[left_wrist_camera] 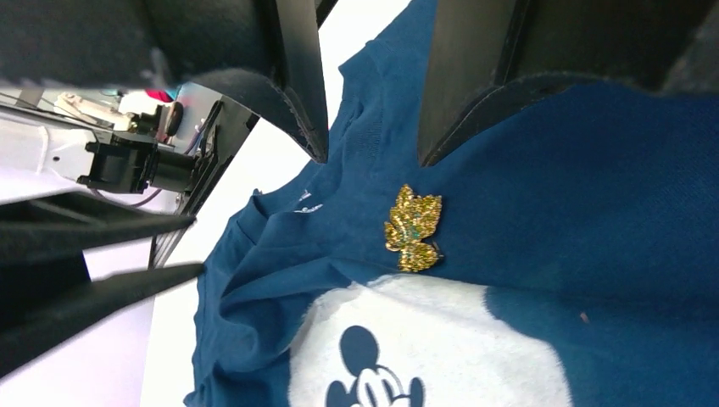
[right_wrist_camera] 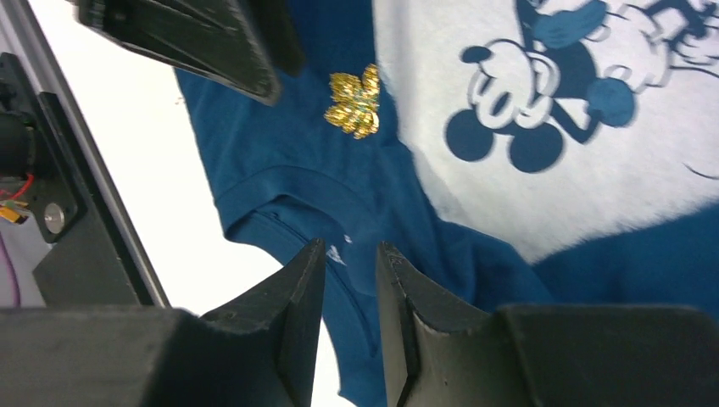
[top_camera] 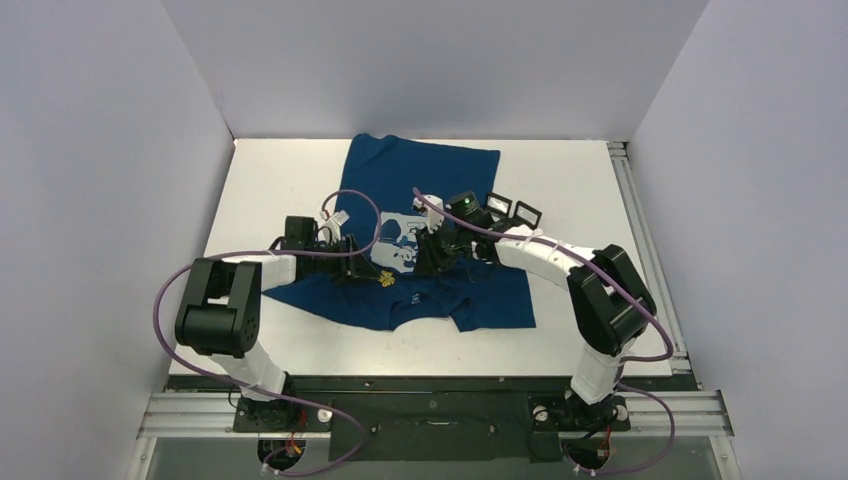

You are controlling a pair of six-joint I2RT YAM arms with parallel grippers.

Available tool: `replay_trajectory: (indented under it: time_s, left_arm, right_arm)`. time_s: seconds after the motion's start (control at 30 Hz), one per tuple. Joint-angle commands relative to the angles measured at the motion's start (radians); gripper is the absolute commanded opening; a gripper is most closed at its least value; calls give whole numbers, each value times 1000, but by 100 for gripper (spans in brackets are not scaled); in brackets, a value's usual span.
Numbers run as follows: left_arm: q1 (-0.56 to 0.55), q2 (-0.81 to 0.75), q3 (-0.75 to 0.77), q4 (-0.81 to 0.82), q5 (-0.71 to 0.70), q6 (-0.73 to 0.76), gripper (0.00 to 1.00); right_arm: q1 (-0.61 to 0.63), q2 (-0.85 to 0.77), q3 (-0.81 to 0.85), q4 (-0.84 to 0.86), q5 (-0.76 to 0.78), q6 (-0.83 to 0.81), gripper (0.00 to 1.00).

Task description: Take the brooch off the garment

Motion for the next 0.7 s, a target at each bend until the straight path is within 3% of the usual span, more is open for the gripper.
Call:
replay_trajectory:
  time_s: [0.0,0.67]
  left_arm:
    - [4,43,14,79,4,-35,39]
    - [-23,163,23,196,25,-112,37]
  right_arm:
    - [36,15,54,102,-45,56,24]
    - [53,193,105,141,-9,38,13]
